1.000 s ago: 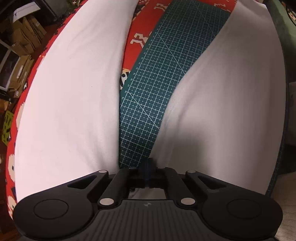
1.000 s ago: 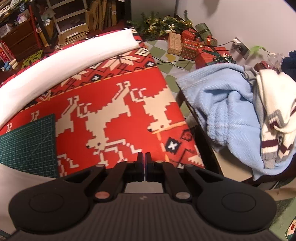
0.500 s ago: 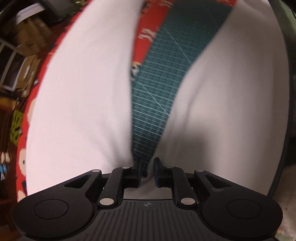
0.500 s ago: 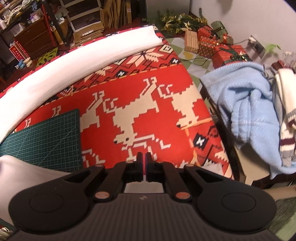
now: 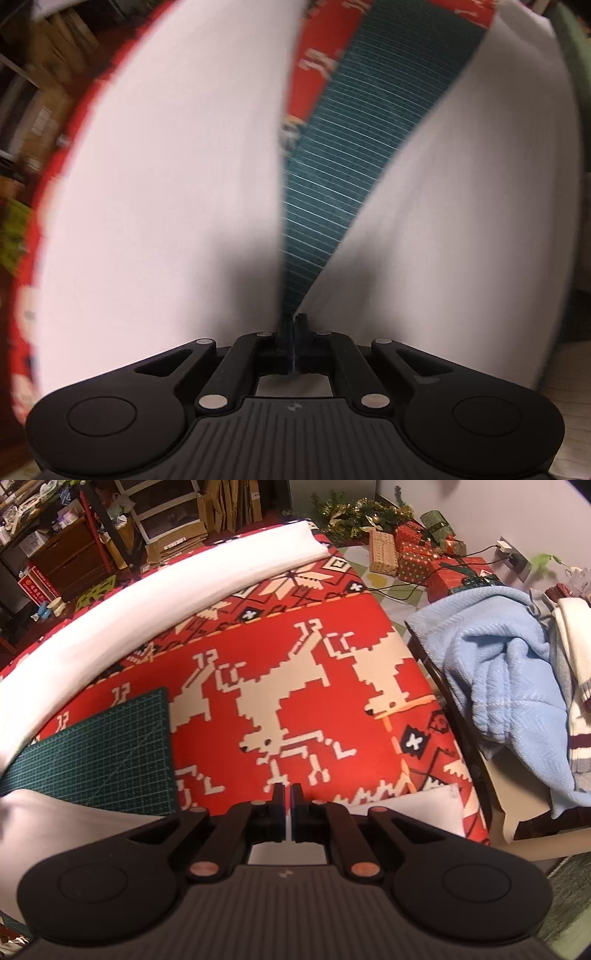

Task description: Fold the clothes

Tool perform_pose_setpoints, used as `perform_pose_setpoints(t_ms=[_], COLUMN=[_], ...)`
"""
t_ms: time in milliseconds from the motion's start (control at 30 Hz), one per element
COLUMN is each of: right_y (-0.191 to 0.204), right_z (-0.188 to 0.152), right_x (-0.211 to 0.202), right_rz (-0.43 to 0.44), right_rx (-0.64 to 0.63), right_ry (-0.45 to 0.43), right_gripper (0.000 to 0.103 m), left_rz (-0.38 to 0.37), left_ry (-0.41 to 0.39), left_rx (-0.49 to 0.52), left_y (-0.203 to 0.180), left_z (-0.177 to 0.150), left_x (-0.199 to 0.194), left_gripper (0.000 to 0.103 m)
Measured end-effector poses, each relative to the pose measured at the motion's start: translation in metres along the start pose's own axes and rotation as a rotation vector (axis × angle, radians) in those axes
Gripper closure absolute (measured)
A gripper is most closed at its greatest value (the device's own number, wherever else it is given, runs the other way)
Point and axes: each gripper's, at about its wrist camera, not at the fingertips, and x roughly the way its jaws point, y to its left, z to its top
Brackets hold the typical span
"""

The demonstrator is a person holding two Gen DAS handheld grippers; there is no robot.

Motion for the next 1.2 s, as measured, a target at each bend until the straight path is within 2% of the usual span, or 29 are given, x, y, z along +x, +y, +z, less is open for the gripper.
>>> perform_pose_setpoints(t_ms=[133, 200, 300, 367, 467, 500, 533, 600, 667, 733, 800, 900, 1000, 1133, 1167, 1200], right_y=[0.007, 0.008, 0.011, 0.012, 0.009, 0.009, 0.010, 0.015, 0.025, 0.036, 0.048, 0.063, 0.078, 0.084, 0.085, 0.086], right_z=[0.002, 0.002, 0.001, 0.000, 0.000, 0.000, 0.000, 0.000, -0.002, -0.006, -0.012, -0.025, -0.038, -0.053, -0.055, -0.058], right_x=[-0.002, -0.002, -0.002, -0.002, -0.005, -0.006, -0.007, -0.010, -0.011, -0.011, -0.011, -0.008, -0.003, 0.012, 0.017, 0.021], right_rz=[0.016, 0.020, 0.024, 0.023, 0.020, 0.019, 0.015, 0.013, 0.024, 0.041, 0.062, 0.074, 0.072, 0.031, 0.016, 0.001], right_rx=[-0.005, -0.006, -0.013, -0.016, -0.007, -0.011, -0.024, -0.058, -0.114, -0.152, -0.170, -0.213, -0.280, -0.302, -0.298, -0.293], right_ry=[-0.012, -0.011, -0.008, -0.006, -0.009, -0.007, -0.005, -0.002, 0.004, 0.008, 0.012, 0.020, 0.037, 0.042, 0.043, 0.044], right_gripper=[0.100, 0.100, 0.100, 0.100, 0.100, 0.098, 0.094, 0.078, 0.072, 0.061, 0.041, 0.018, 0.008, 0.001, 0.001, 0.001], left_rz=[0.094, 0.104, 0.165, 0.184, 0.225, 0.235, 0.242, 0.243, 0.225, 0.199, 0.165, 0.113, 0.080, 0.133, 0.144, 0.155], left_ry=[-0.069, -0.059, -0.025, -0.032, -0.071, -0.086, -0.097, -0.117, -0.136, -0.154, -0.153, -0.140, -0.133, -0.102, -0.102, -0.111], left_rx=[-0.044, -0.026, 0.051, 0.023, -0.100, -0.137, -0.164, -0.212, -0.255, -0.304, -0.356, -0.433, -0.500, -0.483, -0.490, -0.513], left_y=[0.004, -0.004, -0.019, -0.017, -0.016, -0.017, -0.023, -0.036, -0.051, -0.069, -0.087, -0.110, -0.124, -0.135, -0.135, -0.133], left_z=[0.001, -0.003, -0.016, -0.029, -0.044, -0.045, -0.044, -0.040, -0.030, -0.014, 0.000, 0.016, 0.026, 0.030, 0.029, 0.027], left_x=[-0.011, -0.011, -0.003, -0.014, -0.039, -0.050, -0.057, -0.069, -0.075, -0.068, -0.055, -0.037, -0.020, -0.001, 0.004, 0.006], left_gripper=[0.101, 0.099, 0.091, 0.089, 0.065, 0.064, 0.063, 0.052, 0.034, 0.032, 0.028, 0.027, 0.026, 0.026, 0.015, 0.010])
